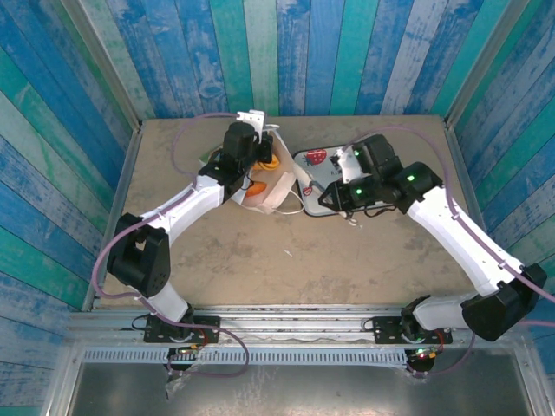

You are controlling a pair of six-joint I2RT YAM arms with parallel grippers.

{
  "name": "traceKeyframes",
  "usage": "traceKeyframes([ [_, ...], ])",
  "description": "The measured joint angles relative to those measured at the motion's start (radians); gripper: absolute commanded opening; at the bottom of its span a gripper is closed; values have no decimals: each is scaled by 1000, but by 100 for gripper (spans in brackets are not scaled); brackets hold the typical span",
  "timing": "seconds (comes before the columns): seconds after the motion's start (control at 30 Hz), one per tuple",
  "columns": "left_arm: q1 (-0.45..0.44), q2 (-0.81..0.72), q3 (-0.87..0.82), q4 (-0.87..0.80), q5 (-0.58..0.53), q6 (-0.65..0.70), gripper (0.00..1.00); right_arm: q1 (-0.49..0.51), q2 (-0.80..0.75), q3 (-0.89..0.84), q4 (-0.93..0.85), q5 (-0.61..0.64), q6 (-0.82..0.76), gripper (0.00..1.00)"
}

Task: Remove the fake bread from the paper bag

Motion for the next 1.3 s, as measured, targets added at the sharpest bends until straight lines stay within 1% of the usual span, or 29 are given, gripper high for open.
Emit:
traceKeyframes([
  [0.07,0,0,2,0,0,0,0,41,34,16,6,16,1,32],
  [0.17,0,0,2,-2,3,0,0,71,92,43,10,34,0,33],
  [0.33,0,0,2,-6,7,-1,1,83,198,113,12,89,-5,35],
  [0.43,0,0,2,-8,13,-3,0,91,254,161,14,144,-8,35],
  [0.57,0,0,2,-9,15,-3,0,98,323,224,13,217,-17,40],
  [0.87,0,0,4,-16,21,-3,0,102,465,350,-18,352,-45,40],
  [1.07,0,0,4,-17,21,-3,0,103,515,404,-37,384,-63,43],
  [1.3,0,0,4,-18,22,-3,0,103,558,438,-46,389,-87,44],
])
